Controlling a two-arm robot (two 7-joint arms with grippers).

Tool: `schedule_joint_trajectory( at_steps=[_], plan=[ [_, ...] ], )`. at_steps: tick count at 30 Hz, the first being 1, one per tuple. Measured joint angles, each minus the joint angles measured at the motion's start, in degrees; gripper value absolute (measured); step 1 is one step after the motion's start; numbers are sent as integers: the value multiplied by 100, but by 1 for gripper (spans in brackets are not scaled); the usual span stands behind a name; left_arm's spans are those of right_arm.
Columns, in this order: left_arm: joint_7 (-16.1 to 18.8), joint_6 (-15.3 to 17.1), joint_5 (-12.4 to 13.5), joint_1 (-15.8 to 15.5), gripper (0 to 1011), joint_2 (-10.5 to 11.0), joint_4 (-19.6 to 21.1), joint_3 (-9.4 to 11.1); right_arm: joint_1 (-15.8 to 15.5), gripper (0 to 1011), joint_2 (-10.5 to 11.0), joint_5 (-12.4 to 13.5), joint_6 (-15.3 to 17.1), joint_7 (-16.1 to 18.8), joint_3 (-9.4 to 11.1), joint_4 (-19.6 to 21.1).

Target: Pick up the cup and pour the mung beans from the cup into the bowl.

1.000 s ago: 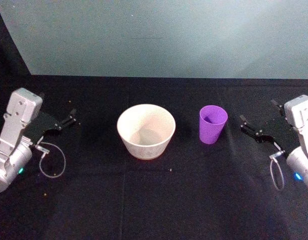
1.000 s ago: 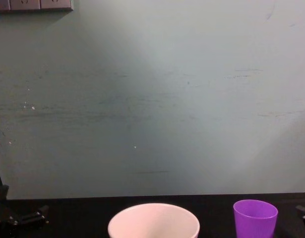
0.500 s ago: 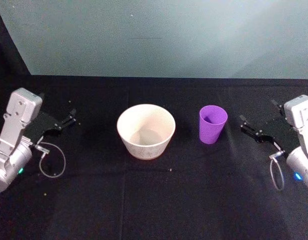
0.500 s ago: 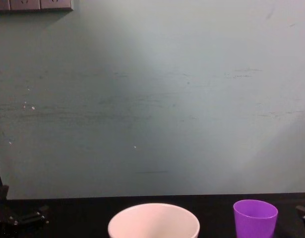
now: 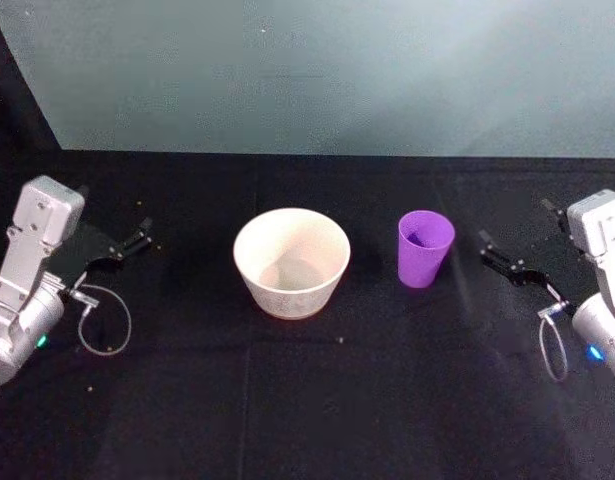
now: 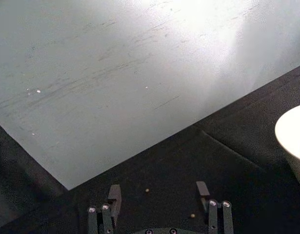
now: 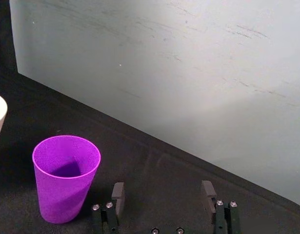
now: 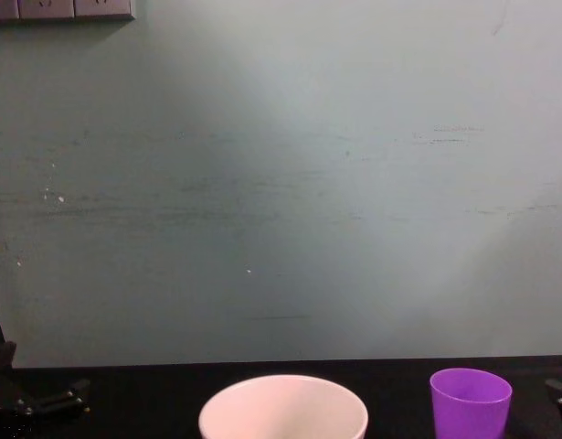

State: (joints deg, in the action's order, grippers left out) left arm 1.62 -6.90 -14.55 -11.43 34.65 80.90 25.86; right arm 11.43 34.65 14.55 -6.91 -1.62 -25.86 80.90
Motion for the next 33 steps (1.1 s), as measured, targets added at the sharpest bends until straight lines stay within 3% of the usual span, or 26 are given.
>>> schedule_joint_trajectory(
  at_steps=[11,21,29,33],
  plan=[
    [0,0,0,0,1000,0,0,0,-18,1002,-17,-12,1,17,23,0],
    [0,0,0,0,1000,0,0,0,-99,1003,-119,-157,180,350,-62,91],
    [0,0,0,0,1000,0,0,0,24,1003,-398,-241,130,643,-201,-99],
    [0,0,0,0,1000,0,0,0,194,1003,-649,-215,33,859,-244,-385]
  ],
)
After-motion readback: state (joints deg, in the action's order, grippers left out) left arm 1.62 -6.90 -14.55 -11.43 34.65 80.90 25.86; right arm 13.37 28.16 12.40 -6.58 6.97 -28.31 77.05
